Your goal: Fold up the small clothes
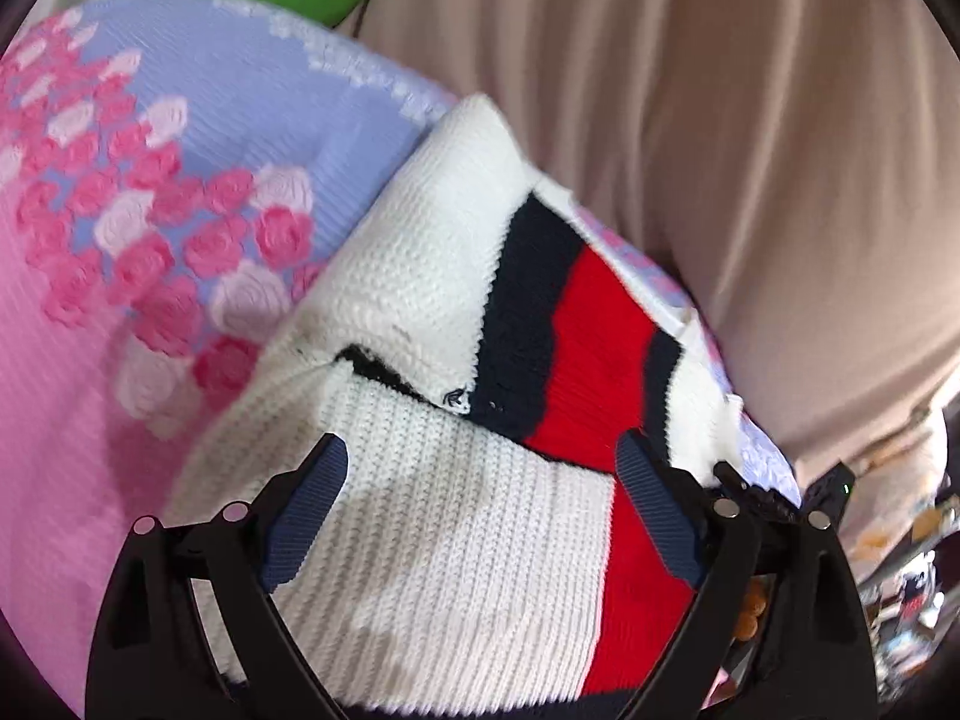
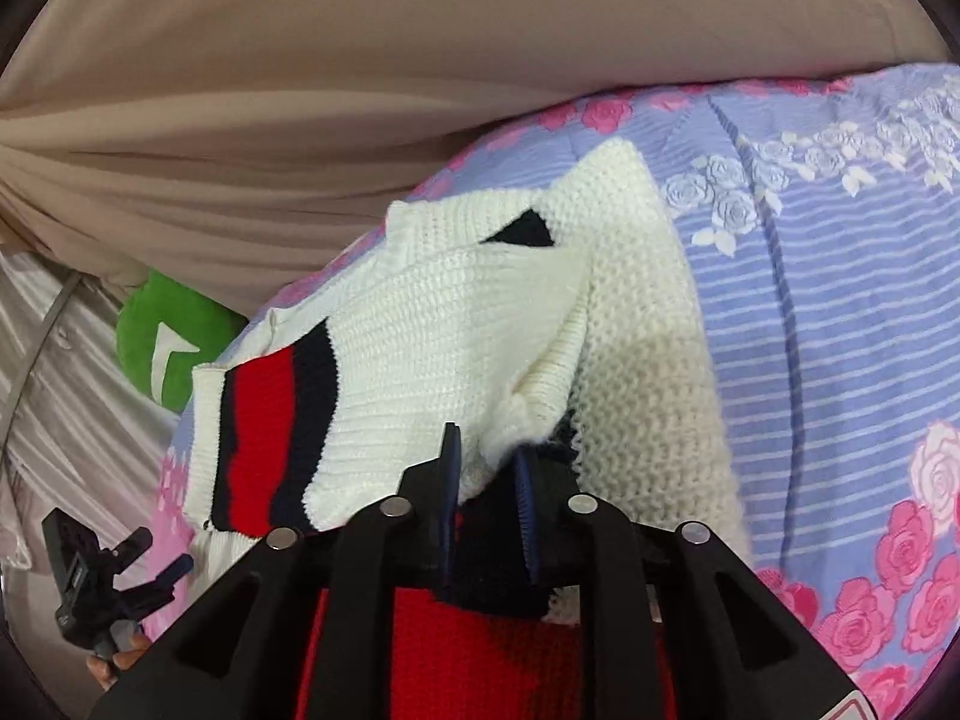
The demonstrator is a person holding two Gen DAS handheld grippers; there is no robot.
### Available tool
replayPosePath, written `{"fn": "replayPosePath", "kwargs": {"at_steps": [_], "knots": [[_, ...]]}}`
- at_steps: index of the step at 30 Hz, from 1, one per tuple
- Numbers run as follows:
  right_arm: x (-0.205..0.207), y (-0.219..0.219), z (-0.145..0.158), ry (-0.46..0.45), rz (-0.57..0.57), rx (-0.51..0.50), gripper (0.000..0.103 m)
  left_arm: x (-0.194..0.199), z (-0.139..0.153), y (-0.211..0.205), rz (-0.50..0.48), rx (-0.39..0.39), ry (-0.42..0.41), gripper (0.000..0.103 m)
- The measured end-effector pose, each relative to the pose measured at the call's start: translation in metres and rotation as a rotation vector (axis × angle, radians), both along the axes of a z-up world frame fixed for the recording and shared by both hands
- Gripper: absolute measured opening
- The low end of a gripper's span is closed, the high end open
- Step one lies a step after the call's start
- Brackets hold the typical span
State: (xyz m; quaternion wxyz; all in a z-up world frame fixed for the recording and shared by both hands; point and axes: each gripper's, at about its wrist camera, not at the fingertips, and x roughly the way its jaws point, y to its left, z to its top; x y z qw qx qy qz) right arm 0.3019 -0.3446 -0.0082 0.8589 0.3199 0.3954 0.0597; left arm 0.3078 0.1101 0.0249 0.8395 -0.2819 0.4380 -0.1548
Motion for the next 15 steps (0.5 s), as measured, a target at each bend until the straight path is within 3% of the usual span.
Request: {"fn": "replayPosePath", "kwargs": {"at_steps": [2,4,5,6,8,9,11,12,13,15], "knots": [[0.004,0.005,-0.001,0.005,-0.008,-0.018,0.022,0.015,-0.008,-0.005,0.019,0.051,0.02,0.088],[0.007,0.012,0.002,0.015,-0.007,-0.05,0.019,0.024,-0.009,-0.002,0.076,0.093,0.008,0.07],[0.01,0.018,0.009,0.018,-0.006,-0.103,0.009,0.026,-0.005,-0.001,0.108,0.137,-0.002,0.045],[0.011,0.025,0.02,-0.003,-0.003,-0.149,0.009,0.029,-0.002,0.002,0.119,0.152,-0.013,0.02],[-0.001,0.039,0.058,-0.166,0.052,-0.14,0.008,0.028,0.011,0.013,0.165,0.158,-0.057,0.014],[-0.017,0.048,0.085,-0.316,0.126,-0.064,0.008,0.024,0.018,0.019,0.185,0.157,-0.089,0.012],[-0.035,0.053,0.104,-0.479,0.212,0.024,0.006,0.015,0.027,0.03,0.236,0.181,-0.143,0.011],[-0.029,0.052,0.095,-0.469,0.218,0.029,0.005,0.013,0.026,0.032,0.253,0.205,-0.153,0.011],[-0.01,0.05,0.076,-0.358,0.183,-0.01,0.005,0.014,0.021,0.032,0.253,0.229,-0.143,0.011],[0.033,0.041,0.01,0.018,0.079,-0.152,0.005,0.019,0.0,0.029,0.224,0.249,-0.079,0.011]]}}
